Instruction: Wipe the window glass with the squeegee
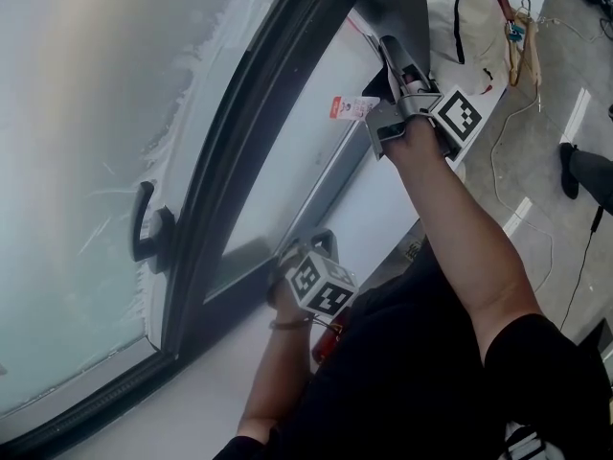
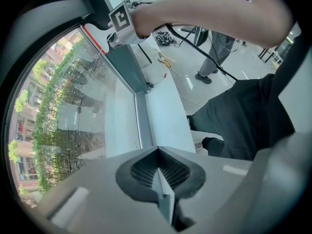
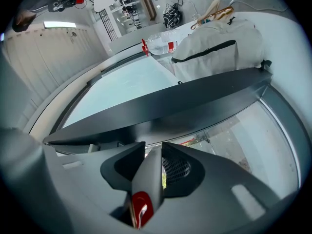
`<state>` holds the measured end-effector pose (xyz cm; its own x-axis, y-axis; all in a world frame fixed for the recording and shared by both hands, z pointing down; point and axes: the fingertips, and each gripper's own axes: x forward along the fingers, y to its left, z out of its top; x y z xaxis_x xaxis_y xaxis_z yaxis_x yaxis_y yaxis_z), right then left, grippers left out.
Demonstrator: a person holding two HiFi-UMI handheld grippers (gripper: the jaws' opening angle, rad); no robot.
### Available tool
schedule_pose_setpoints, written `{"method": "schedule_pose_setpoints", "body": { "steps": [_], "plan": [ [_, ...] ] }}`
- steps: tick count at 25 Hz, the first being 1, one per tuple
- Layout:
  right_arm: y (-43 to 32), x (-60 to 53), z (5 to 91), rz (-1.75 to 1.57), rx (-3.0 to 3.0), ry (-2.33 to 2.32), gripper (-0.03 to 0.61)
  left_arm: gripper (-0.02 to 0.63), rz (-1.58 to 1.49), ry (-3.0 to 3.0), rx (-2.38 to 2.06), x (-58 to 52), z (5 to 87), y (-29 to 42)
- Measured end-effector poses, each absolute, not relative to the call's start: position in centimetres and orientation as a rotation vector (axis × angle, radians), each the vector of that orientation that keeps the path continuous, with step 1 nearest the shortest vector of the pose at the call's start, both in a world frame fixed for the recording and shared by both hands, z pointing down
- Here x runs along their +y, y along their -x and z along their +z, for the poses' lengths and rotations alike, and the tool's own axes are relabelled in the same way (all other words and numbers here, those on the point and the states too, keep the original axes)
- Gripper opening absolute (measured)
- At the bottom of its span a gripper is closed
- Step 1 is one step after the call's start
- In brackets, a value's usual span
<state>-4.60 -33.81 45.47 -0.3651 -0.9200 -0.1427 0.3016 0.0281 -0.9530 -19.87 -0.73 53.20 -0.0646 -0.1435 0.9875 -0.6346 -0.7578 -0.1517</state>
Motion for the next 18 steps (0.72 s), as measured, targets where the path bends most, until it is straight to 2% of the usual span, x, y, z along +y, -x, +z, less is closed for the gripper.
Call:
{"method": "schedule_pose_setpoints", "body": {
  "steps": [18],
  "plan": [
    [9.8, -27.3, 45.2, -1.614, 1.428, 0.651, 0.13, 0.0, 1.829, -1.839, -0.914, 3.6, 53.0, 20.8]
  ]
}}
